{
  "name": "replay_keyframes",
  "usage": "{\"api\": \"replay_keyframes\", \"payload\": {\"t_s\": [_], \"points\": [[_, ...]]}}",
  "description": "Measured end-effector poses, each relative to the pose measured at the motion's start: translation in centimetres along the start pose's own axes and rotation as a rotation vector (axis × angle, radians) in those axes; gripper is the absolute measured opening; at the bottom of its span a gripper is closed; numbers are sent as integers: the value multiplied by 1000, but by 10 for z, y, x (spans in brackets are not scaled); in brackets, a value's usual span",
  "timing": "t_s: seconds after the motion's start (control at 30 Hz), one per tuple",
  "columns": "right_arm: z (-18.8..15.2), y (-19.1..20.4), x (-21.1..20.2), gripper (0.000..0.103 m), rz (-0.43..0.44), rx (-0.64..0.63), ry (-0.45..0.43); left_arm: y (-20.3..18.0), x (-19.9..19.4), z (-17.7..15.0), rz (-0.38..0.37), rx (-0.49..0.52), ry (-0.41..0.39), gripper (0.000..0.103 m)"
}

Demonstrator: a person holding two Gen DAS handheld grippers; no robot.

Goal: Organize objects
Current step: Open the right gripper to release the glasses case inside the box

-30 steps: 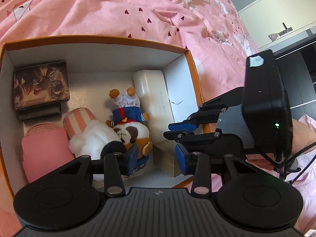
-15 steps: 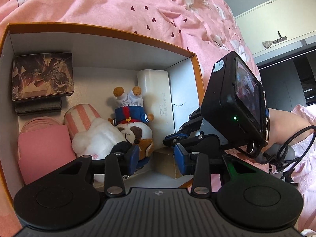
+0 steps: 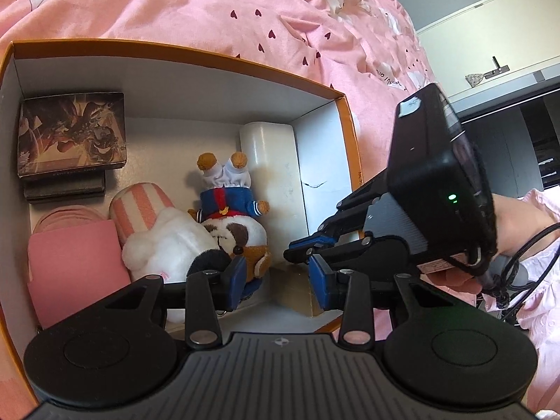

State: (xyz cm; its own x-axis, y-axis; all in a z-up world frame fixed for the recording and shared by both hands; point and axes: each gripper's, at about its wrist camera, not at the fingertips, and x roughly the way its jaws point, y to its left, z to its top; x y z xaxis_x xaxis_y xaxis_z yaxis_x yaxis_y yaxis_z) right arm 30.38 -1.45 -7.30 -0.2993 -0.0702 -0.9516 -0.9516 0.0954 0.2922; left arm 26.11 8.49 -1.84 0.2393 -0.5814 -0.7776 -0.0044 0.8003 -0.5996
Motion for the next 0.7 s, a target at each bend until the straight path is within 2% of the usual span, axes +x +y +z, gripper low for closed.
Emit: {"api": "replay_keyframes", "payload": {"t_s": [0.23, 0.5, 0.7], "points": [[6, -3, 25, 0, 12, -14, 96, 11, 0, 5, -15, -38, 7, 44], [1, -9, 19, 2, 13, 25, 72, 10, 3, 5, -22, -23, 16, 44], [-6, -12, 22, 0, 19, 12, 56, -6, 14, -7, -36, 76, 90, 37]]}}
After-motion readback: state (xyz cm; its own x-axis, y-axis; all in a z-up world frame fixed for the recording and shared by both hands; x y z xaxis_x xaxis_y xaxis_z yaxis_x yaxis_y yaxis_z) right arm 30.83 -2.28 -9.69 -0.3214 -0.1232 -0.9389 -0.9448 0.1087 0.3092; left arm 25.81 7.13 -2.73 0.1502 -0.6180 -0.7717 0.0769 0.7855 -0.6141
